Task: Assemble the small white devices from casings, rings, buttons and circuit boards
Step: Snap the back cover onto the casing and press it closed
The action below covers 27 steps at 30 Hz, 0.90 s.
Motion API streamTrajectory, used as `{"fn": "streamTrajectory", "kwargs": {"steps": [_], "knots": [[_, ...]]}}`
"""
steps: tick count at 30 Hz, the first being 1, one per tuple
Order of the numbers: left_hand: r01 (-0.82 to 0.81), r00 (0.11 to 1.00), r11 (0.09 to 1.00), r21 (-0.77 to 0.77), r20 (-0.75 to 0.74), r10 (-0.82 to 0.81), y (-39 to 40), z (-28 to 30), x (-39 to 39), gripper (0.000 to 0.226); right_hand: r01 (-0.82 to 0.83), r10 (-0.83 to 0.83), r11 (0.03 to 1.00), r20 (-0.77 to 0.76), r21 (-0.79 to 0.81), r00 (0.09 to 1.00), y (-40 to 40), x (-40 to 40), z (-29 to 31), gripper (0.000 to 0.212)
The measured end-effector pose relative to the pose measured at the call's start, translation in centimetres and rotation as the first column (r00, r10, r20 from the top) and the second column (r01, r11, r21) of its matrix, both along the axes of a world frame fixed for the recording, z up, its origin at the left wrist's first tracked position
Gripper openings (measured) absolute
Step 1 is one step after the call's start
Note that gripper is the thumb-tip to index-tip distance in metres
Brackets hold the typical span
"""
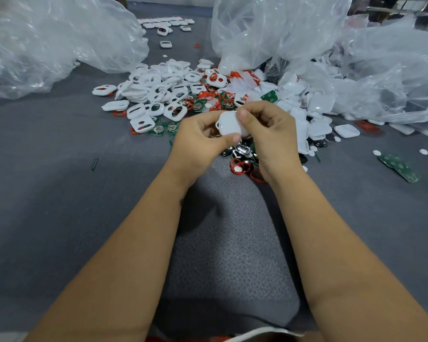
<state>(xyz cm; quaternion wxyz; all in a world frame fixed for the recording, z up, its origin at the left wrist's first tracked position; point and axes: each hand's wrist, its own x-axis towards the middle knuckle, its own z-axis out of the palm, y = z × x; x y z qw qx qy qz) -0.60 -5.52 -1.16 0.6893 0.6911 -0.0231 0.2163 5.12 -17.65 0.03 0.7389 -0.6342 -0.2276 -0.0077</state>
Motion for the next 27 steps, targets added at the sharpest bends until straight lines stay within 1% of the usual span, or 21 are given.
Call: {"fn": "streamTrajectory", "kwargs": {"steps": [2,4,7,10,13,16,18,22,27], "knots": [[-0.081,0.997,0.989,0.126,0.003,0.081,-0.31,0.00,0.00,0.038,0.015,-0.015,1.000,-0.001,0.005,1.000,-0.05,0.04,-0.08,0.018],[-0.175,0.984,0.962,0.211,0.057,0.166,-0.43,-0.02,-0.10,0.036,0.010,-0.010,1.000,0.006,0.015,1.000,-0.04,0.03,-0.07,0.018],[-0.219,0.973,0.940,0.261,0.132,0.190,-0.64,0.08,-0.23,0.038,-0.002,0.002,0.999,-0.005,0.043,1.000,-0.10,0.19,-0.06,0.018],[-0.251,0.965,0.940,0.230,0.139,0.223,-0.40,0.11,-0.13,0.036,-0.023,0.025,0.997,-0.021,0.080,0.999,-0.02,0.31,-0.13,0.018],[-0.293,0.951,0.943,0.157,0.153,0.270,0.05,0.06,0.03,0.032,-0.096,0.098,0.991,-0.008,0.097,0.995,0.28,0.21,-0.21,0.019],[-0.299,0.948,0.952,0.059,0.135,0.290,0.23,0.13,0.06,0.025,-0.193,0.193,0.974,0.012,0.115,0.981,0.34,0.14,-0.16,0.032],[-0.304,0.945,0.952,0.024,0.136,0.298,0.32,0.14,0.14,0.024,-0.234,0.233,0.964,0.027,0.126,0.972,0.32,0.08,-0.12,0.041],[-0.299,0.944,0.954,0.000,0.149,0.295,0.31,0.09,0.25,0.023,-0.234,0.232,0.964,0.034,0.124,0.972,0.34,-0.12,0.03,0.043],[-0.285,0.946,0.959,0.008,0.166,0.280,0.36,0.03,0.20,0.029,-0.207,0.205,0.972,0.027,0.108,0.978,0.40,-0.20,0.12,0.039]]}}
